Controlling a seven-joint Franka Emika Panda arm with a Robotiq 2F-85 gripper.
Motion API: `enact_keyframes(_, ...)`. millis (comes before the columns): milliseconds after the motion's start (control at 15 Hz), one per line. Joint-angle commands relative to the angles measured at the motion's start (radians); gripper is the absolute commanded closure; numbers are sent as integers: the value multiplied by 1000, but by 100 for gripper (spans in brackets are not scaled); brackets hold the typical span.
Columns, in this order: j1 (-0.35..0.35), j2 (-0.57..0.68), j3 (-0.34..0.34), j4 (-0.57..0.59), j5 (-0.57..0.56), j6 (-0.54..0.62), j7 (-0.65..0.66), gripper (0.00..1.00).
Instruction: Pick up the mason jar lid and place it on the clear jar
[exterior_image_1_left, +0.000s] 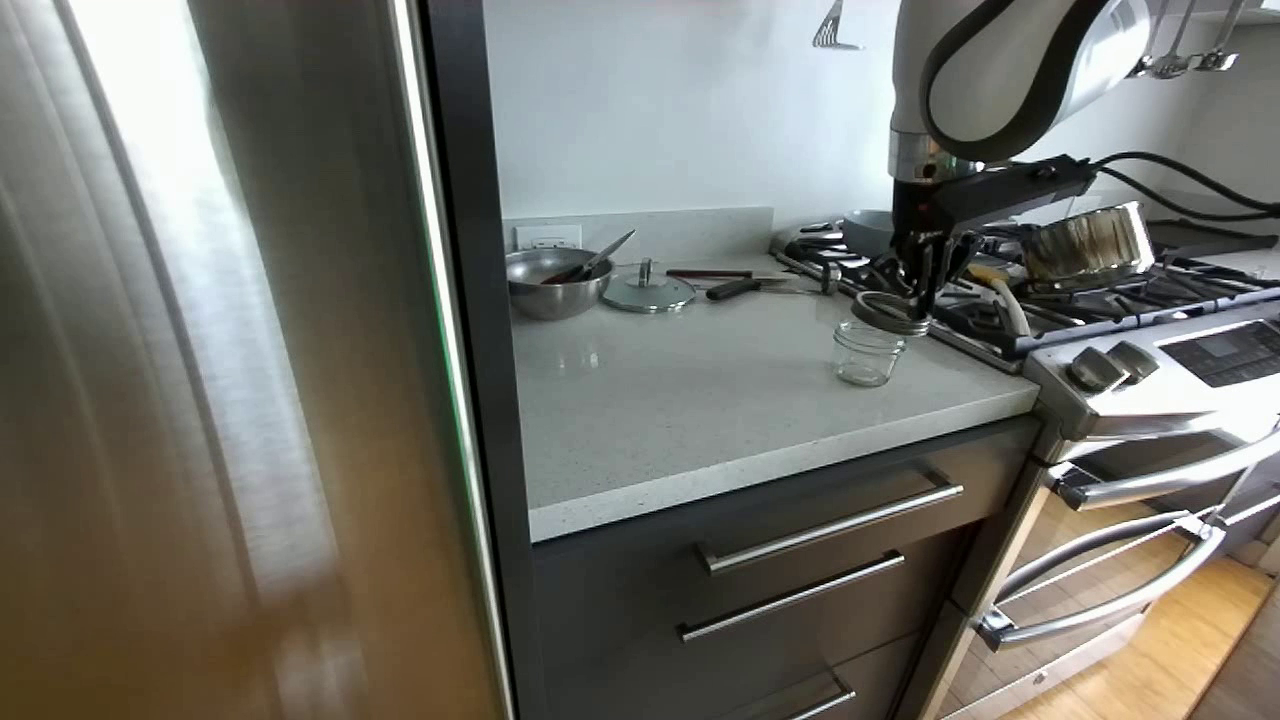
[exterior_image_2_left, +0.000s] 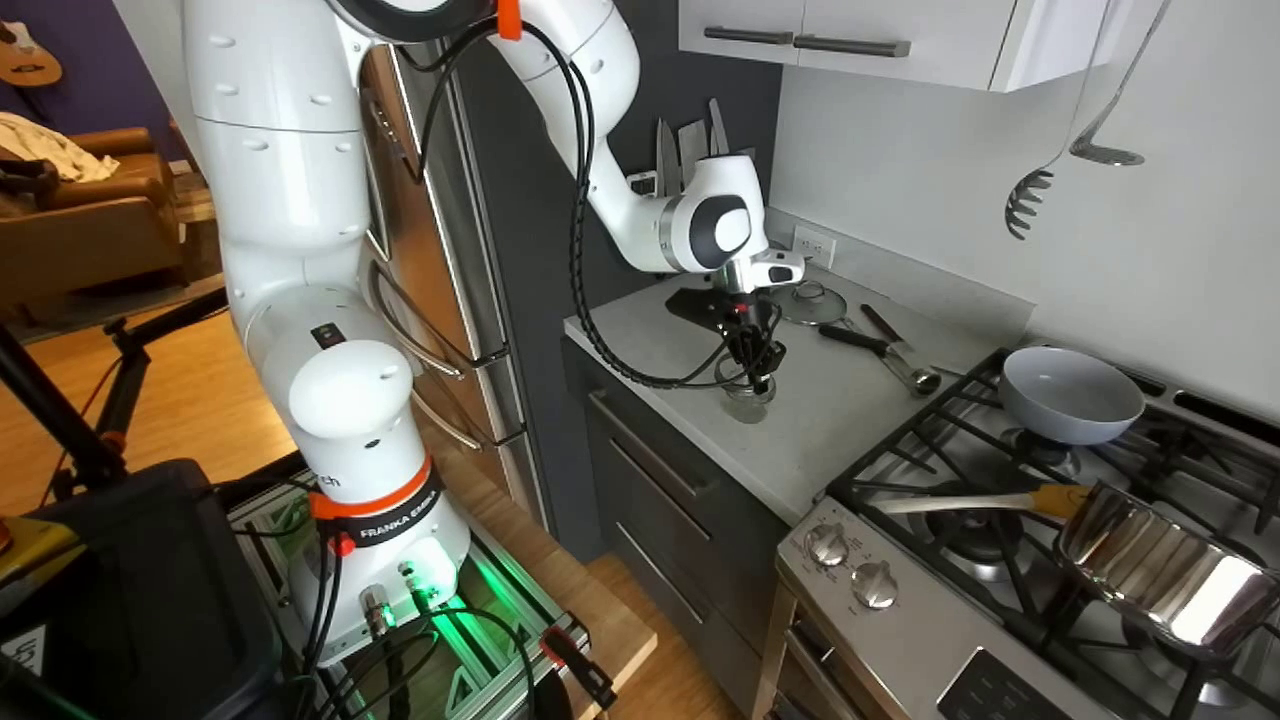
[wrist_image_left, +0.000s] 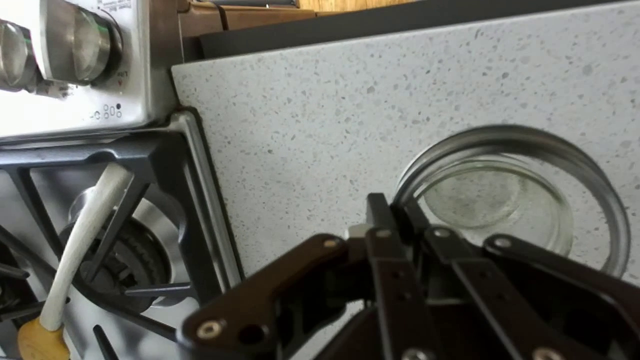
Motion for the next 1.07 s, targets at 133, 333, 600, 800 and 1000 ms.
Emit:
enact_keyframes(133, -2, 46, 1, 22, 35, 32, 3, 98)
enact_keyframes(333, 0, 58, -2, 29, 44, 40, 2, 98)
enact_keyframes(600, -1, 72, 0, 37, 75, 56, -11, 98)
enact_keyframes(800, -1, 82, 1, 44, 95, 52, -17, 98)
enact_keyframes(1000, -3, 87, 0, 45, 113, 54, -23, 98)
